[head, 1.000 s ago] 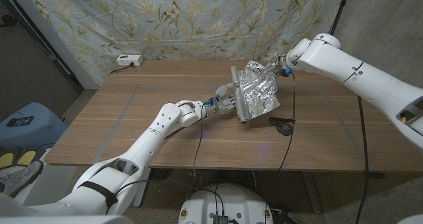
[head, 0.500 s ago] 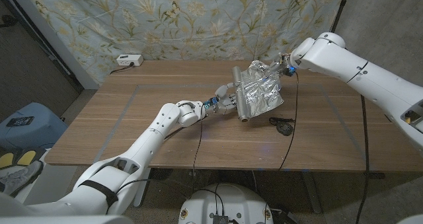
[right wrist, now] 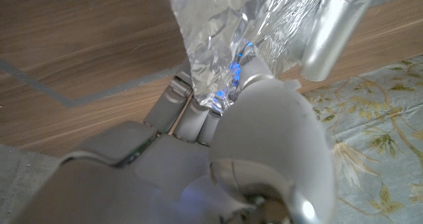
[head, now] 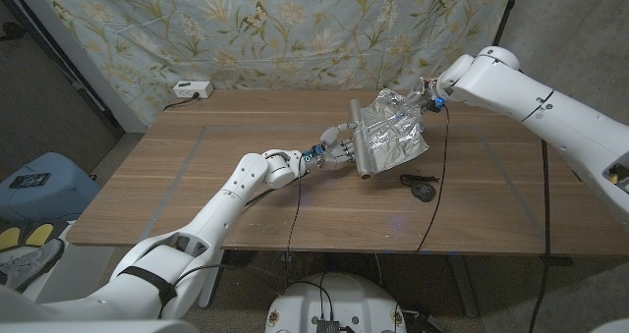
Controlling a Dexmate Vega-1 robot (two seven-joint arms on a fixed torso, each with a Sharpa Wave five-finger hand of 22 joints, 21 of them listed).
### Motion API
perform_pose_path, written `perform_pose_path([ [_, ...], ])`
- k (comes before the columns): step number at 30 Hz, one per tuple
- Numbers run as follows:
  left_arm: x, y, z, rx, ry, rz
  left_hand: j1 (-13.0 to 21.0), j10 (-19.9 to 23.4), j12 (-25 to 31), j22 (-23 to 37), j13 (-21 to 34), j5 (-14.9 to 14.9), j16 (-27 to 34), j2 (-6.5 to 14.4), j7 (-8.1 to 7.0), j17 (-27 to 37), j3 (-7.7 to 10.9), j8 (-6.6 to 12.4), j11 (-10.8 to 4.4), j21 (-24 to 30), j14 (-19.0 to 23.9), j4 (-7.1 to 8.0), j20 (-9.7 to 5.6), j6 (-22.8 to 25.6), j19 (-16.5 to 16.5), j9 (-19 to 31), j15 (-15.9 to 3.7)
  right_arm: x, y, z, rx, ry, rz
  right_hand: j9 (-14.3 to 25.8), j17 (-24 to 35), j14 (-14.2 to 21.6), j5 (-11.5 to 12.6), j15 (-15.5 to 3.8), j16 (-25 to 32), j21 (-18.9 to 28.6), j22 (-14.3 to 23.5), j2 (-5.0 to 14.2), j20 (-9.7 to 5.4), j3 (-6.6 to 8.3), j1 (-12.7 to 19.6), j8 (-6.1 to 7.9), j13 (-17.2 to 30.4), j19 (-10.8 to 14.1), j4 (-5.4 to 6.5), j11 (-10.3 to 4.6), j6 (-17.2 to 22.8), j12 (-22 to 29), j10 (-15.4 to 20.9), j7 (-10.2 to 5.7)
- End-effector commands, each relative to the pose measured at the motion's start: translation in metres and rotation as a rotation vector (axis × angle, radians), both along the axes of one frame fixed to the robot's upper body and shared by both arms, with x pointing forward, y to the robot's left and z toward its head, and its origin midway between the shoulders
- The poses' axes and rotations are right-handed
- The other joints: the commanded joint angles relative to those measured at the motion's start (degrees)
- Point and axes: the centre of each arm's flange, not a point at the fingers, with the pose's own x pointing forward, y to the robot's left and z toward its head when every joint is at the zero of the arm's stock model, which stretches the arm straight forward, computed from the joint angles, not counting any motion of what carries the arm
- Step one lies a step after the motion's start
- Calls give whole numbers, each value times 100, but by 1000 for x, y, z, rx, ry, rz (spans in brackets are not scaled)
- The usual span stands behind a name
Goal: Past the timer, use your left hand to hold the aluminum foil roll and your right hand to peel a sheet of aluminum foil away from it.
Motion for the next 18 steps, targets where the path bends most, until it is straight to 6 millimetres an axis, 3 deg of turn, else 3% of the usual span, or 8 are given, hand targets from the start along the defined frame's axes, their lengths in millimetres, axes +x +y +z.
perform_pose_path([
  [1, 5, -1, -1, -18, -7, -24, -89, -89, -44, 12, 16, -29, 20, -55, -14, 6, -36, -12, 7, -51, -86, -2, 30, -122, -82, 5, 53, -3, -6, 6, -12, -8, -14, 17, 42, 50, -9, -37, -9, 68, 21, 86, -3, 53, 144, -18, 33, -29, 3, -17, 27, 32, 16, 3],
  [10, 11, 0, -4, -19, -31, -110, -551, -494, -196, 21, 36, -270, -65, -338, 35, 31, -459, -53, 155, -201, -503, 135, 201, -653, -364, -42, 267, 0, 1, 7, -20, 4, -1, 32, 73, 62, -17, -42, -42, 128, 24, 79, 3, 67, 152, -36, 30, -39, 3, -2, 39, 41, 16, 12],
  [18, 13, 1, -4, -17, -36, -114, -627, -546, -205, 22, 43, -346, -78, -345, 54, 19, -510, -39, 188, -237, -554, 151, 233, -739, -408, -57, 313, 1, 5, 6, -23, 6, 2, 44, 106, 83, -24, -40, -64, 181, 25, 77, 4, 79, 153, -57, 17, -51, 8, -2, 43, 44, 18, 35],
])
